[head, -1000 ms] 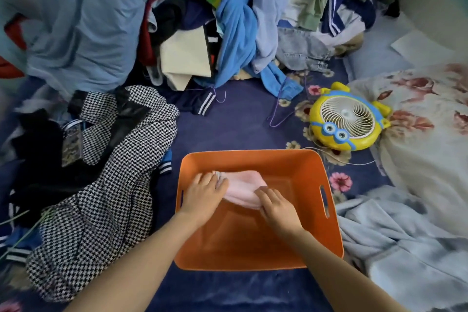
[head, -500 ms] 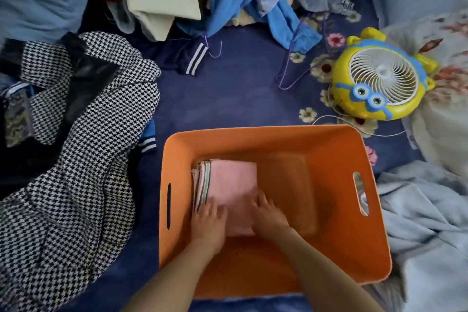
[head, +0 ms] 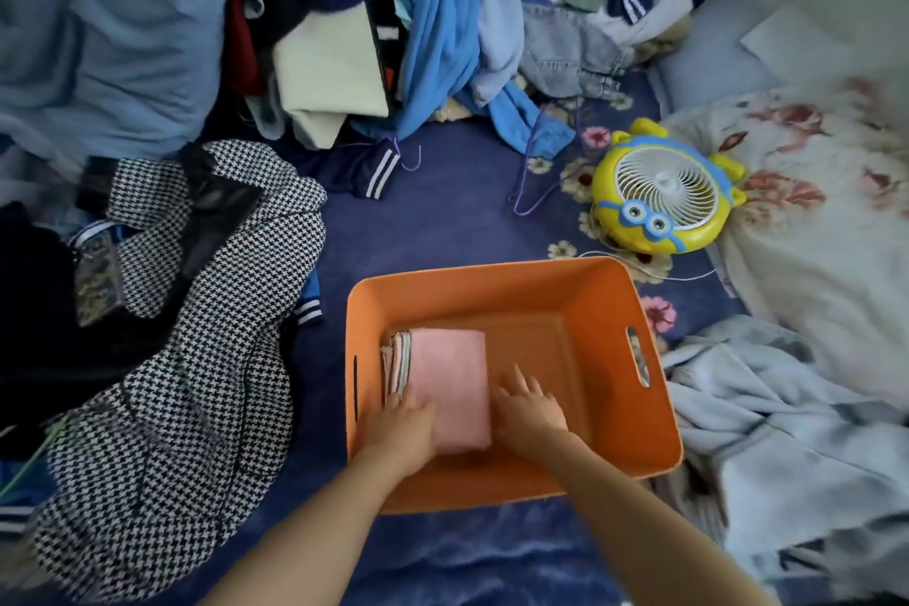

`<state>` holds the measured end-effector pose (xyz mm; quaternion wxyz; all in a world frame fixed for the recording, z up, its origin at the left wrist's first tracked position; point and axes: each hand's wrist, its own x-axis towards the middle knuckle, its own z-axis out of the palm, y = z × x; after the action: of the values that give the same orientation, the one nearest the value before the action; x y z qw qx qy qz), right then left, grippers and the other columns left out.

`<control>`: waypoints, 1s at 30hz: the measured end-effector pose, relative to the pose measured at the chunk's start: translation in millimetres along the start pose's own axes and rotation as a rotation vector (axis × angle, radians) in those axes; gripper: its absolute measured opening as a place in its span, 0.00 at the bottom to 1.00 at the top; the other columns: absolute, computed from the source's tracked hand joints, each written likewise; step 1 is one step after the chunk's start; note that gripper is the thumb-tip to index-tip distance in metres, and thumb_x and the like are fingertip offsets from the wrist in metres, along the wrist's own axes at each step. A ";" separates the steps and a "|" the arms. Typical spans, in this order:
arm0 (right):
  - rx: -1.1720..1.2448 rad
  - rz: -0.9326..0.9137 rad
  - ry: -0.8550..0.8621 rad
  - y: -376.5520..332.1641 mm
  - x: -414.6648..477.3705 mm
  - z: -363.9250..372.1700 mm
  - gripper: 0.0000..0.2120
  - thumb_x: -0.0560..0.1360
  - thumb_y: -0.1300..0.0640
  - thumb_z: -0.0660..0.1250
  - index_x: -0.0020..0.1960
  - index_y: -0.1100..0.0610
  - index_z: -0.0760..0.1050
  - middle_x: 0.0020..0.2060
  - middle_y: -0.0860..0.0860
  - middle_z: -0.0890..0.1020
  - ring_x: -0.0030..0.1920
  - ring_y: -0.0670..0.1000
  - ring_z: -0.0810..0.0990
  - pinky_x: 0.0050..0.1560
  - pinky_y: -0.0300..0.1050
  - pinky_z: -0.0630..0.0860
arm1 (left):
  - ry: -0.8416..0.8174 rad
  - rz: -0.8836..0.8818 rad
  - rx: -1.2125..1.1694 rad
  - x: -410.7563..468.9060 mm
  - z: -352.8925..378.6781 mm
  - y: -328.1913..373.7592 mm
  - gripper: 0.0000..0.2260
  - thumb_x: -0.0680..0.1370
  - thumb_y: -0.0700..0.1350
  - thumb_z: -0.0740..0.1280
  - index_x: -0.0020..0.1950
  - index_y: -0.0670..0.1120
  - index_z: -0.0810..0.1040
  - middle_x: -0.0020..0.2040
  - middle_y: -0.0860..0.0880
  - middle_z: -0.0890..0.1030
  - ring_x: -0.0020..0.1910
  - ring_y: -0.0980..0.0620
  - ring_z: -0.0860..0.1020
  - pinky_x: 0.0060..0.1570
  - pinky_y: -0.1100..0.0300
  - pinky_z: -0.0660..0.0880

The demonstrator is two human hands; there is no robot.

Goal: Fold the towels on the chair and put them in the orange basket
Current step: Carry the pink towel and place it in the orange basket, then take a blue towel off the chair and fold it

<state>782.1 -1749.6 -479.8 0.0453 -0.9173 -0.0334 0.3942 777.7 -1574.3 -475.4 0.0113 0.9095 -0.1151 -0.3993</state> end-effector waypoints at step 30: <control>0.012 0.251 0.683 91.8 -316.9 -65.9 0.27 0.78 0.51 0.60 0.75 0.47 0.56 0.76 0.53 0.50 0.76 0.53 0.50 0.72 0.50 0.56 | 0.652 0.427 0.168 -200.1 -138.4 83.8 0.19 0.79 0.49 0.56 0.71 0.48 0.66 0.75 0.45 0.58 0.73 0.45 0.56 0.68 0.50 0.59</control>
<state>614.7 -1875.2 -216.4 0.0104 -0.9928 0.0987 0.0676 730.8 -1622.1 -226.9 0.0557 0.9419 -0.3243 -0.0673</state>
